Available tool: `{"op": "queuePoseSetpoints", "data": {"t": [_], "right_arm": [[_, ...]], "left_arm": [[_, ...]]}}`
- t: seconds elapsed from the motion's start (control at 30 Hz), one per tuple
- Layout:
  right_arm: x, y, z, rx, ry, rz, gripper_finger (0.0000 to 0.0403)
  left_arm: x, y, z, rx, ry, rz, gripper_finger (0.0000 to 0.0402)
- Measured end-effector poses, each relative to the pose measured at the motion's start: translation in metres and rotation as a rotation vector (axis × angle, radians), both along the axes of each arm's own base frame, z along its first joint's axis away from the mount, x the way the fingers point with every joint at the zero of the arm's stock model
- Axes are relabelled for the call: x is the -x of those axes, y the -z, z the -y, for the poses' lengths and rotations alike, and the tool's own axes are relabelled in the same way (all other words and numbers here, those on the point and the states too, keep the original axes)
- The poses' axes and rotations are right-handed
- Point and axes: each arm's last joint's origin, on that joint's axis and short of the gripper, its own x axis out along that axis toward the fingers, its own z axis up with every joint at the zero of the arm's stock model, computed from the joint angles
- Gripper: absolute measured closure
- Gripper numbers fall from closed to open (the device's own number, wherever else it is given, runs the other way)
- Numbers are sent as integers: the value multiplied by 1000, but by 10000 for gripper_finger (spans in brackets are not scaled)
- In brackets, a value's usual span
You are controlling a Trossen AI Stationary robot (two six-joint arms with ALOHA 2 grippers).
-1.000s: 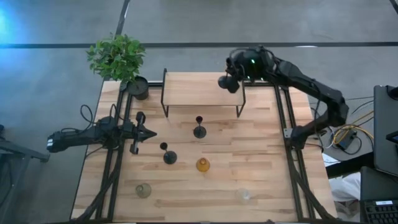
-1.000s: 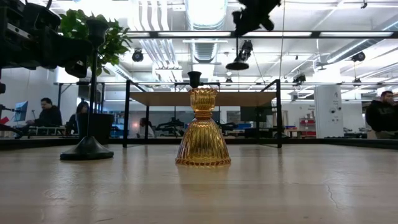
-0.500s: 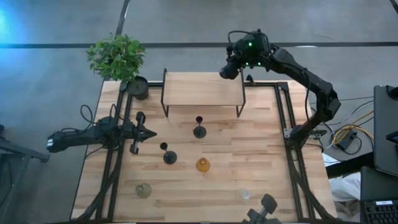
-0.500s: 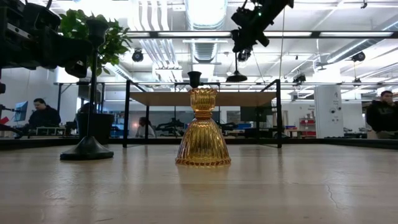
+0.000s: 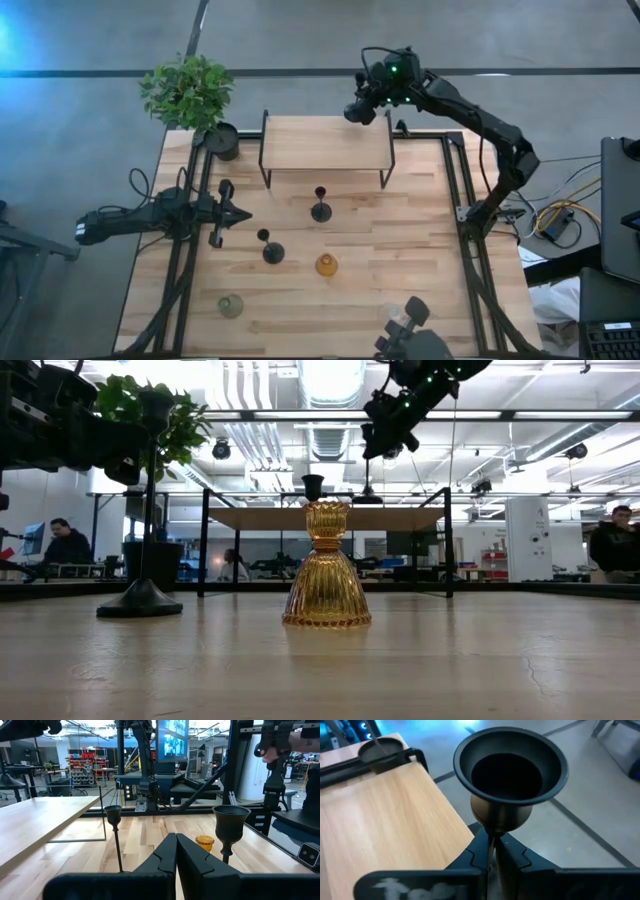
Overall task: Pick & Place candle stick holders
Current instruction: Put the right black candle holder on the shelf
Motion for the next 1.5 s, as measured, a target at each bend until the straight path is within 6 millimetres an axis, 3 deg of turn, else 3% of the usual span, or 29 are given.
{"op": "queuePoseSetpoints", "data": {"t": [1.5], "right_arm": [[5,34,5,-57,-20,-36,392]], "left_arm": [[0,0,0,0,0,0,387]]}}
